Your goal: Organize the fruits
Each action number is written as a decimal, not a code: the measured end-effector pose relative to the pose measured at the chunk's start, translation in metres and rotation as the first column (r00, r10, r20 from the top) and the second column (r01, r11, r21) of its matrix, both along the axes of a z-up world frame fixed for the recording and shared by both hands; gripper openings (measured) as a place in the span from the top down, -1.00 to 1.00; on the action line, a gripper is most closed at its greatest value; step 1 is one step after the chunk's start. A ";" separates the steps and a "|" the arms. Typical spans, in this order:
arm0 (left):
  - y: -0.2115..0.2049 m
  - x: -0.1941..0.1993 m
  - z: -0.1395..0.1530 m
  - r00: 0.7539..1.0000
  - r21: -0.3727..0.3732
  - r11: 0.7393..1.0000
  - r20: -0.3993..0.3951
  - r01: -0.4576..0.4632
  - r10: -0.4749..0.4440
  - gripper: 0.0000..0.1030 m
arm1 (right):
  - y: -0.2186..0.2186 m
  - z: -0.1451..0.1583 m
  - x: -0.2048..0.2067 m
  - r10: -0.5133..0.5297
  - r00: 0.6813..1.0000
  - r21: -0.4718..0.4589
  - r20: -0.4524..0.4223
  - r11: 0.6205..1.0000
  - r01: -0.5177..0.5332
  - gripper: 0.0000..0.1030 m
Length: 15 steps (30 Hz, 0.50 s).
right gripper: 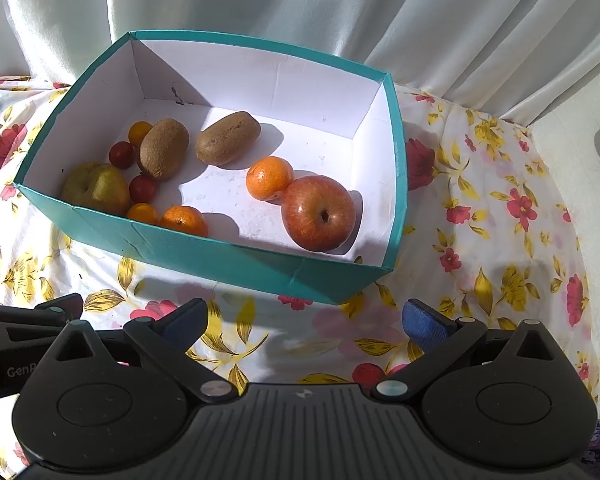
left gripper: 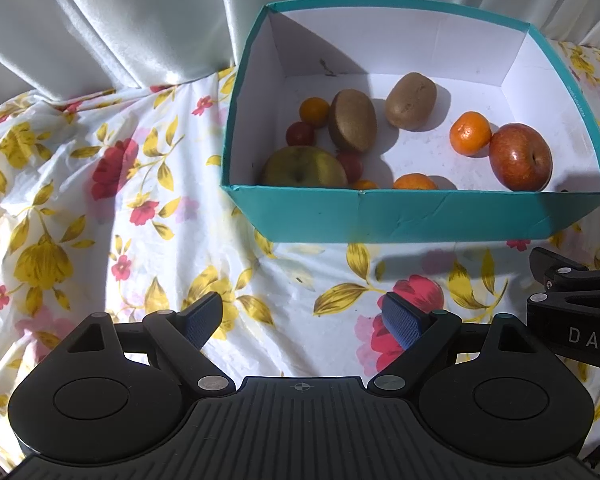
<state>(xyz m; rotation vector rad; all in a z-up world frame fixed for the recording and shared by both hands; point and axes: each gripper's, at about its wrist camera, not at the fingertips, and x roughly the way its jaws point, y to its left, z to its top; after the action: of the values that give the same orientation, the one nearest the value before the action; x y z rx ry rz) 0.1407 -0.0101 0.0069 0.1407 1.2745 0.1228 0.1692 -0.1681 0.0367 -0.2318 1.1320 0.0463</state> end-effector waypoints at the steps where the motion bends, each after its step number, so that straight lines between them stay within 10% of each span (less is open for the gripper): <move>1: 0.000 0.000 0.000 1.000 0.000 1.000 0.001 0.000 0.000 -0.77 | 0.000 0.000 0.000 0.000 1.000 -0.002 0.001 1.000 0.000 -1.00; 15: 0.000 0.000 -0.002 1.000 -0.004 1.000 0.000 0.001 -0.001 -0.77 | 0.001 -0.003 0.001 0.006 1.000 -0.007 -0.002 1.000 -0.006 -1.00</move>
<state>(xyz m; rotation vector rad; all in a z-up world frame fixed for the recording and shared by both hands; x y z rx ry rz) 0.1411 -0.0099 0.0051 0.1379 1.2742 0.1199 0.1705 -0.1671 0.0340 -0.2413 1.1341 0.0475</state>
